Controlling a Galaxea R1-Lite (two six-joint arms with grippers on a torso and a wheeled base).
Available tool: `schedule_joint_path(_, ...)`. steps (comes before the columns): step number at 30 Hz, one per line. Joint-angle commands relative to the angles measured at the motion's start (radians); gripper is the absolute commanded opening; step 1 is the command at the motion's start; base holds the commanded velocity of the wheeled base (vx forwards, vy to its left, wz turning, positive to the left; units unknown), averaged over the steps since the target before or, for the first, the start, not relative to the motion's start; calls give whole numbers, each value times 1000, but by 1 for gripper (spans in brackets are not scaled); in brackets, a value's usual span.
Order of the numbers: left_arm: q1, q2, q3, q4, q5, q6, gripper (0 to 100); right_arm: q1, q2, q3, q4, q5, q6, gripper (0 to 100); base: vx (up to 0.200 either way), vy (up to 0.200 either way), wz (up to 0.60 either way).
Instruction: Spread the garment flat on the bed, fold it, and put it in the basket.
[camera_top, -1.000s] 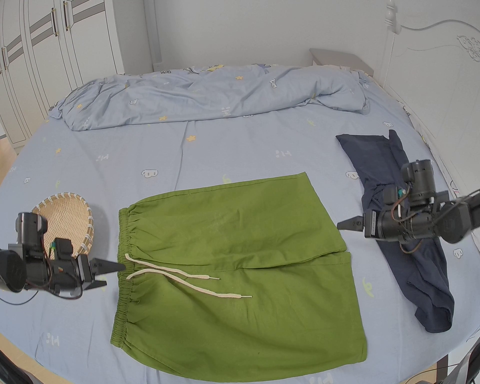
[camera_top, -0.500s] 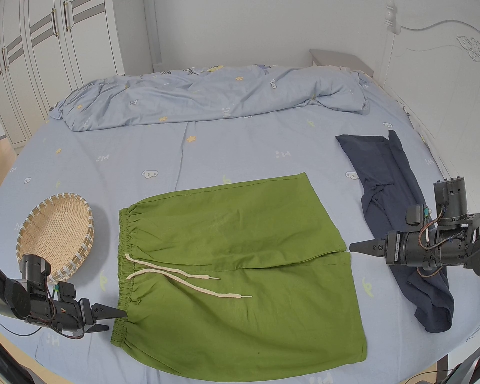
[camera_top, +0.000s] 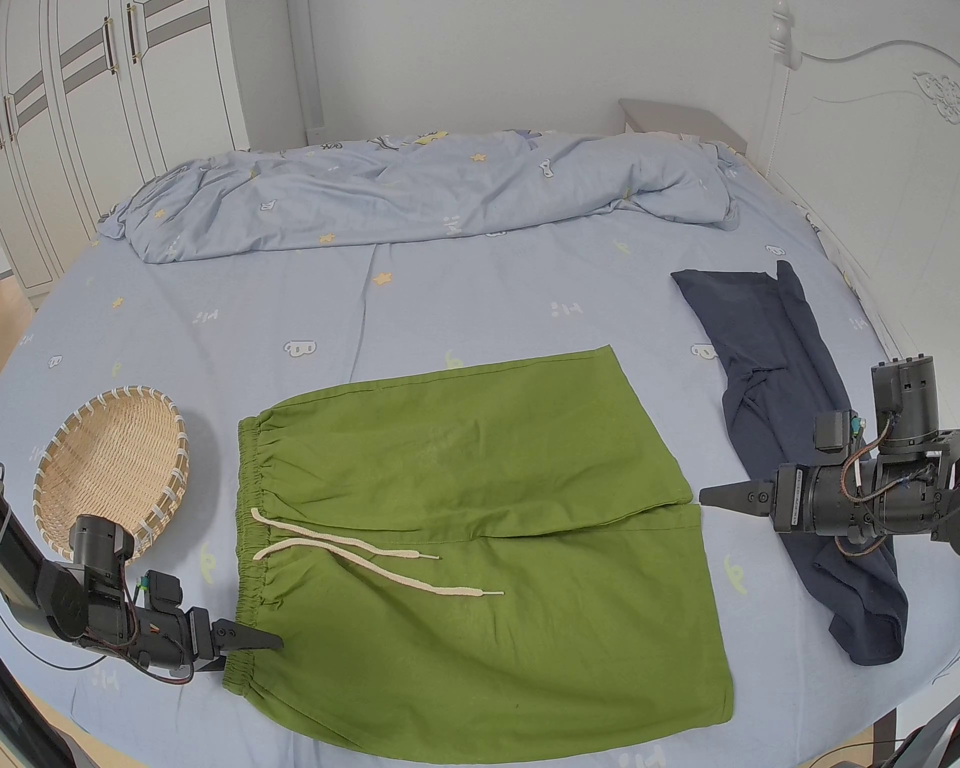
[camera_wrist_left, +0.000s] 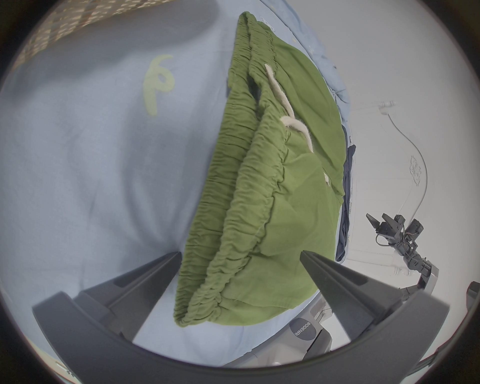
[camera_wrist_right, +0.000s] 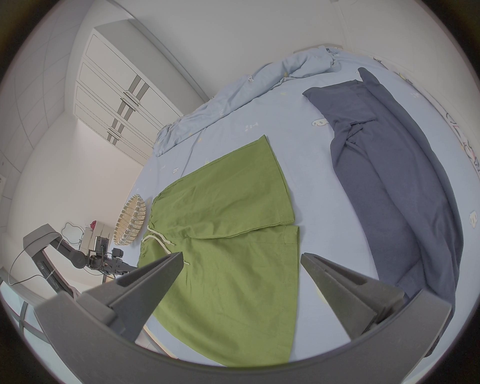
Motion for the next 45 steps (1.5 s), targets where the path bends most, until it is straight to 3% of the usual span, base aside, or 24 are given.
schedule_joint_path(1, -9, 5, 2, 2, -9, -4, 100, -2, 3, 0, 0, 0, 0, 100, 0, 0, 0)
schedule_joint_path(8, -12, -38, 22, 3, -73, -25, 100, -7, 3, 1, 0, 0, 0, 100, 0, 0, 0)
schedule_joint_path(15, -3, -35, 34, 3, -76, -25, 100, -7, 3, 1, 1, -1, 1, 100, 0, 0, 0)
schedule_joint_path(16, 0, -33, 37, 3, -73, -24, 0, -7, 3, 1, 0, -1, 1, 100, 0, 0, 0)
schedule_joint_path(31, 91, -36, 45, 5, -56, -11, 0, -6, 2, 12, 1, -1, 0, 100, 0, 0, 0)
schedule_joint_path(38, 209, -15, 43, 12, -56, 117, 0, -2, -29, 127, 12, 8, -5, 100, 0, 0, 0)
schedule_joint_path(42, 209, 8, 43, 12, -56, 127, 0, -13, -29, 182, 14, 59, -5, 100, 0, 0, 0)
schedule_joint_path(44, 209, 17, 42, 11, -56, 127, 0, -50, -31, 248, 15, 171, 0, 100, 0, 0, 0)
schedule_joint_path(45, 209, 17, 42, 11, -56, 127, 0, -52, -32, 256, 17, 186, 1, 100, 0, 0, 0)
